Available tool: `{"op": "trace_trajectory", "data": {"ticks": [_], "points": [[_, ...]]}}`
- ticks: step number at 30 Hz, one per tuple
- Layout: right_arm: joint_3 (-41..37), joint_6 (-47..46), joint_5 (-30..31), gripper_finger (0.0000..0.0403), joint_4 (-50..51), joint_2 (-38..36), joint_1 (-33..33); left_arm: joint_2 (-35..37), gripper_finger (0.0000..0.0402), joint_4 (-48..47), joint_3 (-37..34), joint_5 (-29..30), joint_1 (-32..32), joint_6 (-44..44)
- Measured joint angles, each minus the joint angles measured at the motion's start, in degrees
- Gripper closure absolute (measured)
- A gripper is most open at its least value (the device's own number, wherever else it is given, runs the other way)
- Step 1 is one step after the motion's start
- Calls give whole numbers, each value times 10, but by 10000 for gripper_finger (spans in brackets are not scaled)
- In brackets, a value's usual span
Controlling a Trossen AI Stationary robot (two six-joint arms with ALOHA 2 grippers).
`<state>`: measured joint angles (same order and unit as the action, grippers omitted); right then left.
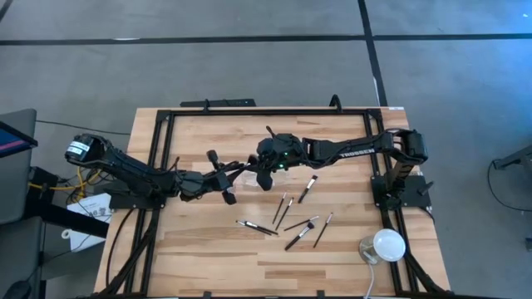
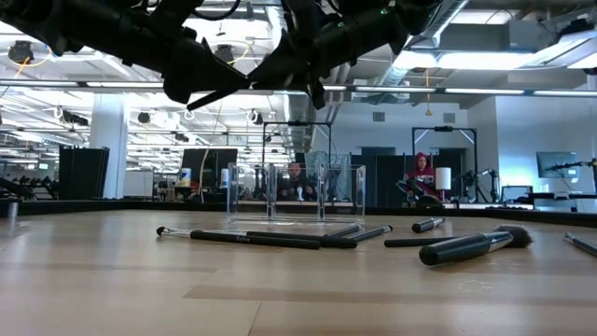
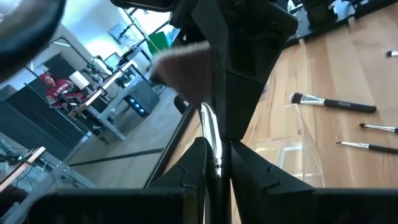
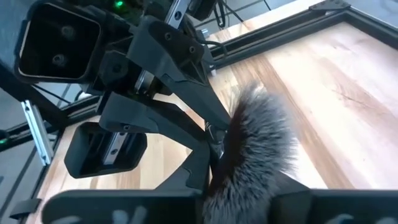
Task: Put items in baskets/containers
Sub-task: Put the highlighter brush into the transparent organizer
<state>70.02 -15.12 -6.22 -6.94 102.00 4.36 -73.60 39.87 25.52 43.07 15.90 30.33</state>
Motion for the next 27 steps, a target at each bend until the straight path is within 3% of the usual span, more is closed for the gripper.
{"op": "trace_trajectory", "data": {"ticks": [7,16,27], "points": [[0,2,0,359,-2,1,1,0,344,-2,-3,0,0,-1],[0,8,-3,376,10,-1,6,0,293,-4,-3,0,0,-6],[-1,19,36,377,138,-37,7,2,245,6,-1,21,2,-8]]}}
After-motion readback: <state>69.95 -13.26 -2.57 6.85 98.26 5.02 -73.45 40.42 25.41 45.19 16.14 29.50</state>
